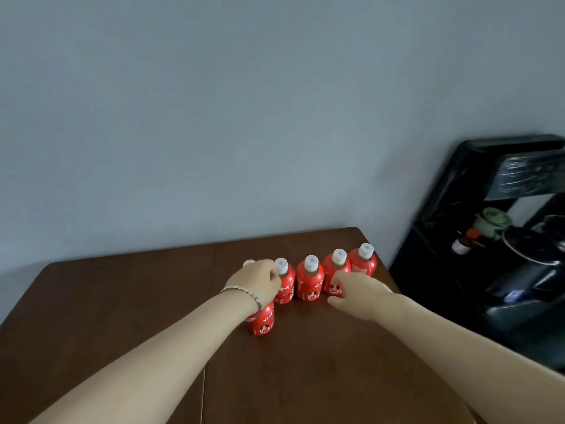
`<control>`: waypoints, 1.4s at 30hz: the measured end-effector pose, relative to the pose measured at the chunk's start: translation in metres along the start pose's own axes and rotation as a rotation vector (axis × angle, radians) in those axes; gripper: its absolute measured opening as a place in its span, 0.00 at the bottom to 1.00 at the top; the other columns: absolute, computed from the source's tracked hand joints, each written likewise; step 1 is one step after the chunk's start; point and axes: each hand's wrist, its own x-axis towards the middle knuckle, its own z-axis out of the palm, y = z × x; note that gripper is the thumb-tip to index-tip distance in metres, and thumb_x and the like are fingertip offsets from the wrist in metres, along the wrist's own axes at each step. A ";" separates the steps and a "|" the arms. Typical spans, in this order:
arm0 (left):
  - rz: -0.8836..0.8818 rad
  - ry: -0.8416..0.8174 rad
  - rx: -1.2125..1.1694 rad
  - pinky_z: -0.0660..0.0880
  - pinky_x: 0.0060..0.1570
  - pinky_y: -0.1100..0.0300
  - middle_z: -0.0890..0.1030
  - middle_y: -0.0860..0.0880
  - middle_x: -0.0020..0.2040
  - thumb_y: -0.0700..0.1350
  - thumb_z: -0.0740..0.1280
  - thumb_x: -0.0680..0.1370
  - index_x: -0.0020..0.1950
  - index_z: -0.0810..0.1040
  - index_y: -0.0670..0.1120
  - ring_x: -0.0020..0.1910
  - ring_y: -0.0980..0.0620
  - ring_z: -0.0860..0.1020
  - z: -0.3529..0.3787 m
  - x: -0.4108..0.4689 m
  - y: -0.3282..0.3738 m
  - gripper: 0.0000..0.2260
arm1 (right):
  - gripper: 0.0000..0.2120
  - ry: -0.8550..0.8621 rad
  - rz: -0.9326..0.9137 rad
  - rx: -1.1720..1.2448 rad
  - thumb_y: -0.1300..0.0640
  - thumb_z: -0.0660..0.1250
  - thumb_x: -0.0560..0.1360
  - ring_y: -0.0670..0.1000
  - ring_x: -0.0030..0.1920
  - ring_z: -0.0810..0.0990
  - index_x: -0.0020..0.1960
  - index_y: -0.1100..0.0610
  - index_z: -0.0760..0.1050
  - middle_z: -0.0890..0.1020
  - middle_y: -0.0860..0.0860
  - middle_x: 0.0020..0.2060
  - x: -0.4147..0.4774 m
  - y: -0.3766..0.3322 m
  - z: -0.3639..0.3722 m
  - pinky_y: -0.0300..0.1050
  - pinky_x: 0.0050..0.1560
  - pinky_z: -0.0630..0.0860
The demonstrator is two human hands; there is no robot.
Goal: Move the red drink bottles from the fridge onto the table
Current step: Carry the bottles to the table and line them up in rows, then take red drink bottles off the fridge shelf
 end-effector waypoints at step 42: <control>2.251 -0.553 0.288 0.76 0.51 0.55 0.80 0.46 0.52 0.46 0.57 0.78 0.50 0.77 0.45 0.51 0.45 0.78 0.274 -1.102 0.576 0.11 | 0.12 0.550 2.163 0.408 0.49 0.62 0.76 0.53 0.53 0.78 0.56 0.54 0.76 0.79 0.52 0.54 -1.332 -0.040 0.213 0.44 0.49 0.73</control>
